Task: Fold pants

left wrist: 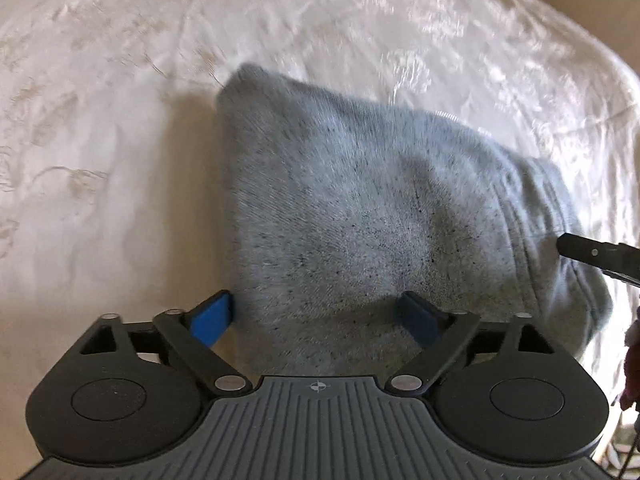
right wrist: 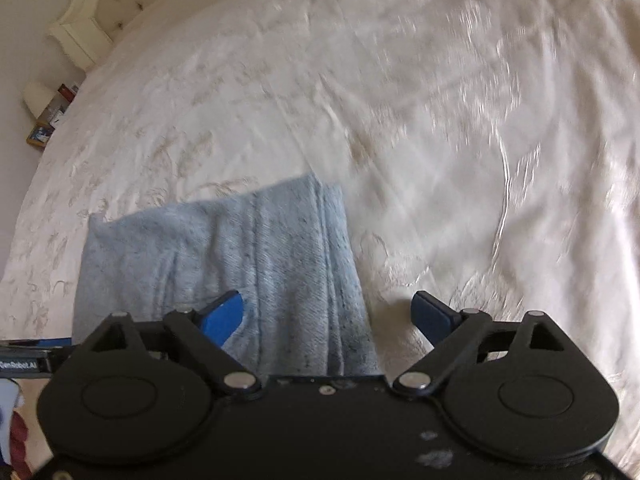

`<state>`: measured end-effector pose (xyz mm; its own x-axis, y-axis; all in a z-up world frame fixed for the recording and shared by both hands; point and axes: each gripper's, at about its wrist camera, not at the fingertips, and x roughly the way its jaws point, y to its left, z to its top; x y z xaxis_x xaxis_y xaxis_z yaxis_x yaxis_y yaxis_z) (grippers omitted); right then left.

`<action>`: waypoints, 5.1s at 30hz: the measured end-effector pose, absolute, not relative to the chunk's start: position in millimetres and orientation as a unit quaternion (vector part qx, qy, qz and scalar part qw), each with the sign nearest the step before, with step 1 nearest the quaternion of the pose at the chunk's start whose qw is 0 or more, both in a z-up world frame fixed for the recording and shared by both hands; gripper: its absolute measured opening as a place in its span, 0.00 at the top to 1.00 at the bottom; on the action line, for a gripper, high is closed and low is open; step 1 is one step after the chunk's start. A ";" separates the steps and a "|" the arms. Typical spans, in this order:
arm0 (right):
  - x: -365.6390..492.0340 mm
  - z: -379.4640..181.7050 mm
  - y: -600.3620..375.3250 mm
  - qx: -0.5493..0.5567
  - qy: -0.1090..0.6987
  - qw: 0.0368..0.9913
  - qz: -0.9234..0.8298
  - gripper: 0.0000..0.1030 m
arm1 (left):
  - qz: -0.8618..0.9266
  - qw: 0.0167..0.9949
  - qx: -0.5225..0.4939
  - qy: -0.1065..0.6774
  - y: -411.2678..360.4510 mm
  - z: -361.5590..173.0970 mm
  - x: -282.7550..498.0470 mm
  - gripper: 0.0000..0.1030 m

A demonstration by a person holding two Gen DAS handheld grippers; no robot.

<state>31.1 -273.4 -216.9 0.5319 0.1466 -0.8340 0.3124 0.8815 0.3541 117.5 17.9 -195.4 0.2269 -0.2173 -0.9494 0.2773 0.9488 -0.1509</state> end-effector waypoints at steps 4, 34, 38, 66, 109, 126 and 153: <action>40.9 -232.1 -276.5 0.255 0.494 0.830 -0.038 0.00 | -0.154 0.773 0.017 0.615 13.0 -209.4 124.0 0.01; 72.8 -224.7 -261.7 0.287 0.519 0.804 0.042 0.63 | -0.155 0.793 -0.042 0.588 21.3 -213.1 127.5 0.58; 66.1 -193.1 -245.0 0.263 0.508 0.819 0.035 0.73 | -0.142 0.804 -0.064 0.574 27.9 -193.8 118.3 0.77; 213.5 -127.6 -57.5 0.123 0.443 0.886 0.054 0.59 | 0.026 0.876 0.015 0.482 207.1 -129.7 173.0 0.67; 51.3 -30.3 -10.2 0.013 0.392 0.918 0.058 0.09 | 0.086 0.904 -0.025 0.419 157.4 -30.5 52.0 0.48; 24.3 -12.0 -57.3 0.048 0.430 0.897 0.092 0.06 | 0.108 0.883 -0.006 0.456 105.1 -17.1 20.0 0.44; 0.1 -9.4 -69.7 0.049 0.448 0.888 0.091 0.06 | 0.122 0.876 -0.012 0.467 91.9 -15.9 -11.1 0.44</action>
<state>0.1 -69.7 -9.4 0.5819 0.2047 -0.7871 -0.1173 0.9788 0.1679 -11.1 91.9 -15.9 0.5341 0.2029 -0.8207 -0.2247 0.9699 0.0935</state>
